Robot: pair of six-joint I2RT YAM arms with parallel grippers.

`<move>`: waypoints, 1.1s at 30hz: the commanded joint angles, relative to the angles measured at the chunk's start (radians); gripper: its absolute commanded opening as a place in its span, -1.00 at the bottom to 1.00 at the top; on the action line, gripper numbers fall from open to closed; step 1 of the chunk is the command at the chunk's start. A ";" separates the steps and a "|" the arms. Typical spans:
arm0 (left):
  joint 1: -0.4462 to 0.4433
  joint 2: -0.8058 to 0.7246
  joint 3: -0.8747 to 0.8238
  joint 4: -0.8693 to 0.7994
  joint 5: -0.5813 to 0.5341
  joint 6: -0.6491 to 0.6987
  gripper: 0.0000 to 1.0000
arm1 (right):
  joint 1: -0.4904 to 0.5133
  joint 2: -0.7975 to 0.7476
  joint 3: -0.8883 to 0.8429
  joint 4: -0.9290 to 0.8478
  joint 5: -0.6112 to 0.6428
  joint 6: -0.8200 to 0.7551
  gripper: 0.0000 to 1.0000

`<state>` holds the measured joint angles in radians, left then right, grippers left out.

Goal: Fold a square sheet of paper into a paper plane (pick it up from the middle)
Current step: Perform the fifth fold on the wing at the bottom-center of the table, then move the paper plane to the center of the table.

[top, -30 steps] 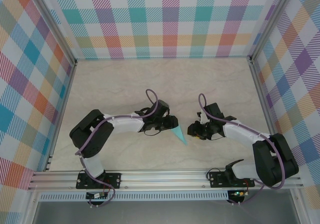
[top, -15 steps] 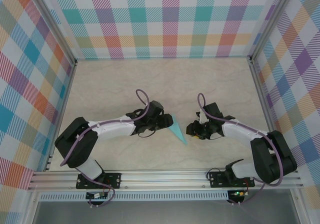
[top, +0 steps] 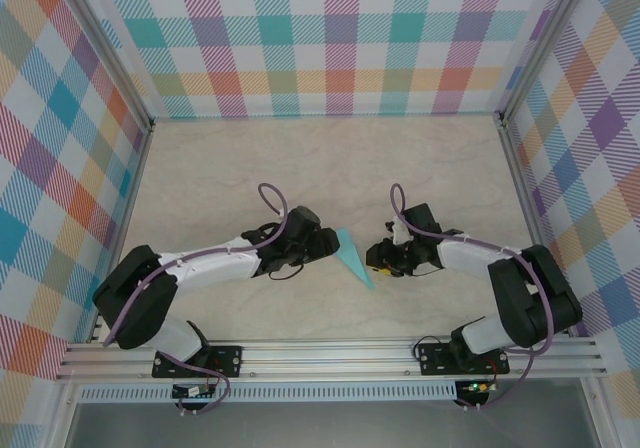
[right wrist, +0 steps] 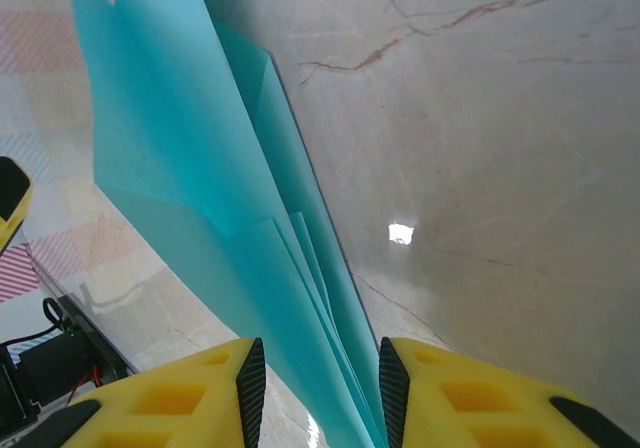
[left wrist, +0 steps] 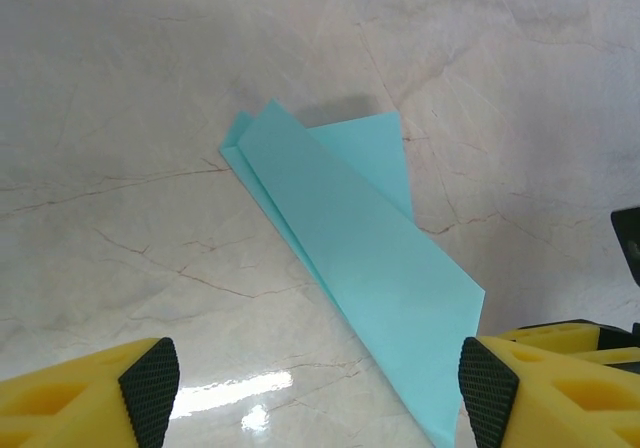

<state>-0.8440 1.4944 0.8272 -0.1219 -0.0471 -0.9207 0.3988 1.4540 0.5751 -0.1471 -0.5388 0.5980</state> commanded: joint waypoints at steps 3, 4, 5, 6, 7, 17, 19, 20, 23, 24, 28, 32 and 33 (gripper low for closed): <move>-0.012 -0.020 -0.021 -0.006 0.002 -0.027 0.59 | -0.006 0.023 0.003 0.082 -0.096 0.018 -0.26; -0.011 -0.016 -0.020 0.000 0.009 -0.030 0.60 | -0.005 0.025 -0.001 0.088 -0.103 0.017 -0.26; -0.010 -0.010 -0.019 0.005 0.017 -0.031 0.61 | -0.005 0.027 -0.005 0.090 -0.112 0.016 -0.26; -0.012 -0.003 -0.015 0.007 0.023 -0.033 0.62 | -0.003 0.027 -0.008 0.101 -0.128 0.012 -0.27; -0.011 0.005 -0.010 0.005 0.028 -0.036 0.62 | 0.000 0.029 -0.010 0.107 -0.143 0.009 -0.28; -0.024 0.089 0.062 -0.005 0.066 -0.072 0.67 | 0.094 0.041 0.004 0.114 -0.160 -0.022 -0.49; -0.028 0.106 0.071 0.000 0.075 -0.078 0.67 | 0.116 0.033 0.000 0.113 -0.138 -0.020 -0.50; -0.030 0.113 0.075 0.004 0.079 -0.083 0.67 | 0.125 0.028 -0.003 0.119 -0.131 -0.018 -0.50; -0.031 0.128 0.078 -0.011 0.075 -0.101 0.57 | 0.141 0.021 -0.012 0.130 -0.126 -0.008 -0.49; -0.030 0.131 0.076 -0.012 0.073 -0.106 0.50 | 0.144 0.020 -0.013 0.131 -0.122 -0.007 -0.48; -0.036 0.130 0.060 -0.003 0.069 -0.115 0.07 | 0.146 0.008 -0.011 0.107 -0.100 -0.011 -0.46; -0.036 0.135 0.046 0.004 0.067 -0.115 -0.17 | 0.146 -0.006 -0.003 0.084 -0.094 -0.021 -0.43; -0.038 0.138 0.047 0.007 0.070 -0.114 -0.23 | 0.146 -0.011 -0.002 0.079 -0.091 -0.023 -0.42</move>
<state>-0.8692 1.6150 0.8814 -0.1265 0.0174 -1.0332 0.5388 1.4742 0.5720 -0.0475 -0.6392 0.6048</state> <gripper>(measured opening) 0.407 0.285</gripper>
